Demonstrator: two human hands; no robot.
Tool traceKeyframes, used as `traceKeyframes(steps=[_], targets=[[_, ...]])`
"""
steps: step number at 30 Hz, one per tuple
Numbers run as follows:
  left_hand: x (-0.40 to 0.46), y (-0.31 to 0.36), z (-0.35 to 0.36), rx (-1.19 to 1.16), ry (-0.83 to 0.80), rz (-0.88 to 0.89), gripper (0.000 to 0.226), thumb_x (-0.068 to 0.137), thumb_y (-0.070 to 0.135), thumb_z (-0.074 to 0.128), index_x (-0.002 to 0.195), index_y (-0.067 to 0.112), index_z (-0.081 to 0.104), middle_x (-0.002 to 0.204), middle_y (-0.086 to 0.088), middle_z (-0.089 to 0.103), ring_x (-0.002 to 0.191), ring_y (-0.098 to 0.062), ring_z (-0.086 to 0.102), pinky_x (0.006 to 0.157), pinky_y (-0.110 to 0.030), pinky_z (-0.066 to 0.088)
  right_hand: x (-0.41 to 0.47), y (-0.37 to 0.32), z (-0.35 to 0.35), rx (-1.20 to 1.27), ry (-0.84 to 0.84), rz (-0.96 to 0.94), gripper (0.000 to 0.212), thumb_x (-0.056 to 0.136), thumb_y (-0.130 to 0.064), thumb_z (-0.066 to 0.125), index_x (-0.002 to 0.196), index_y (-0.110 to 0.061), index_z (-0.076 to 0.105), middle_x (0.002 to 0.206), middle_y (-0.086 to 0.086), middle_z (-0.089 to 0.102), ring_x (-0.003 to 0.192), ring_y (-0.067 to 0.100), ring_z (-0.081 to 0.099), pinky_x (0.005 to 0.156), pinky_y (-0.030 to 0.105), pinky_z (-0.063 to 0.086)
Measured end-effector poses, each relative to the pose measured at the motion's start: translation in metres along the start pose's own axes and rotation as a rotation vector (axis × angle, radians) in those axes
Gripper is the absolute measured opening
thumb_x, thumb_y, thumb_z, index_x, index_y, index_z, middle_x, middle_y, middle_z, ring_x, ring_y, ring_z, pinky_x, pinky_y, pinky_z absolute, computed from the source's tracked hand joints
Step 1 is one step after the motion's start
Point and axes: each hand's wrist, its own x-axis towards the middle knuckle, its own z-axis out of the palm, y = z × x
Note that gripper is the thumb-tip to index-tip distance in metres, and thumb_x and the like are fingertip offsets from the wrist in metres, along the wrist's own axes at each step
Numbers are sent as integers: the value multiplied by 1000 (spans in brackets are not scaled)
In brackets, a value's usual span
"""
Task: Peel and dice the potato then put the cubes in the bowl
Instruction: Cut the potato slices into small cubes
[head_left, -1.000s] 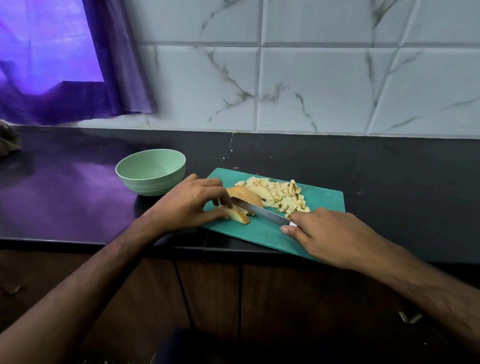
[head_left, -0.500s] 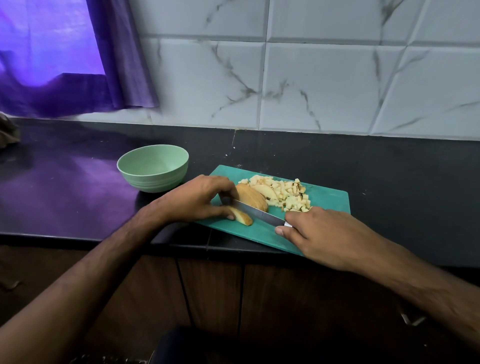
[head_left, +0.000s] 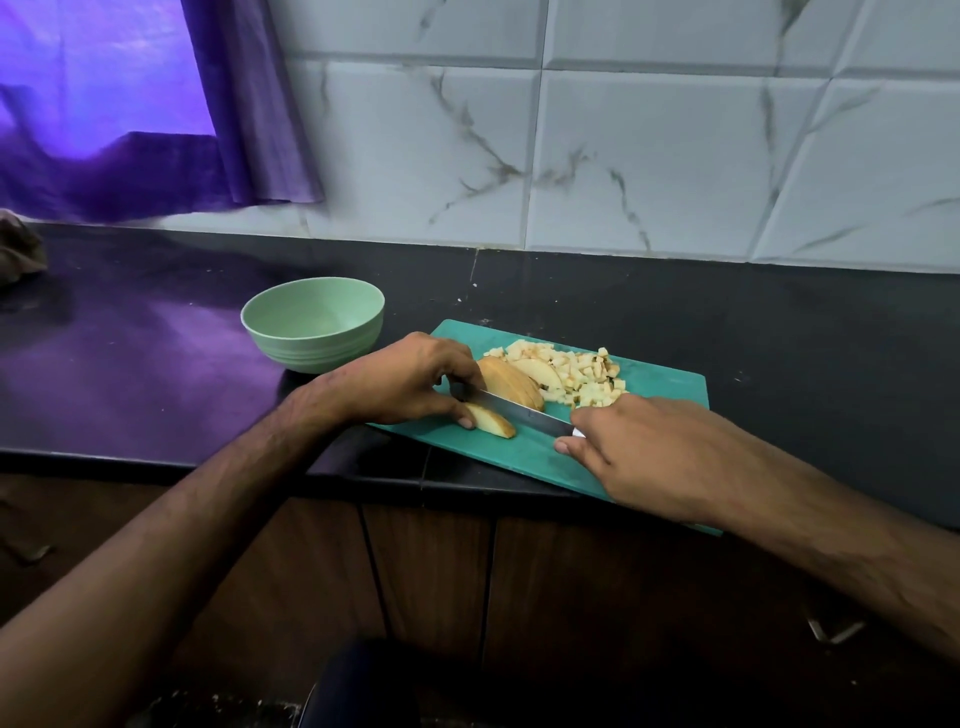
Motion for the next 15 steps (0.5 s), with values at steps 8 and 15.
traceKeyframes(steps=[8, 15], targets=[[1, 0, -1, -25, -3, 12, 27, 80, 34, 86, 101, 20, 77, 92, 16, 64, 84, 3, 59, 75, -6, 39, 18, -4, 6, 11, -1, -34, 39, 108, -52, 28, 103, -22, 52, 79, -6, 53, 67, 7, 50, 55, 23, 34], [-2, 1, -1, -12, 3, 40, 25, 81, 30, 85, 102, 18, 78, 93, 13, 67, 83, -2, 60, 76, -3, 36, 43, -23, 17, -8, 58, -77, 40, 109, -49, 31, 108, -17, 55, 77, -5, 51, 67, 6, 51, 64, 30, 52]])
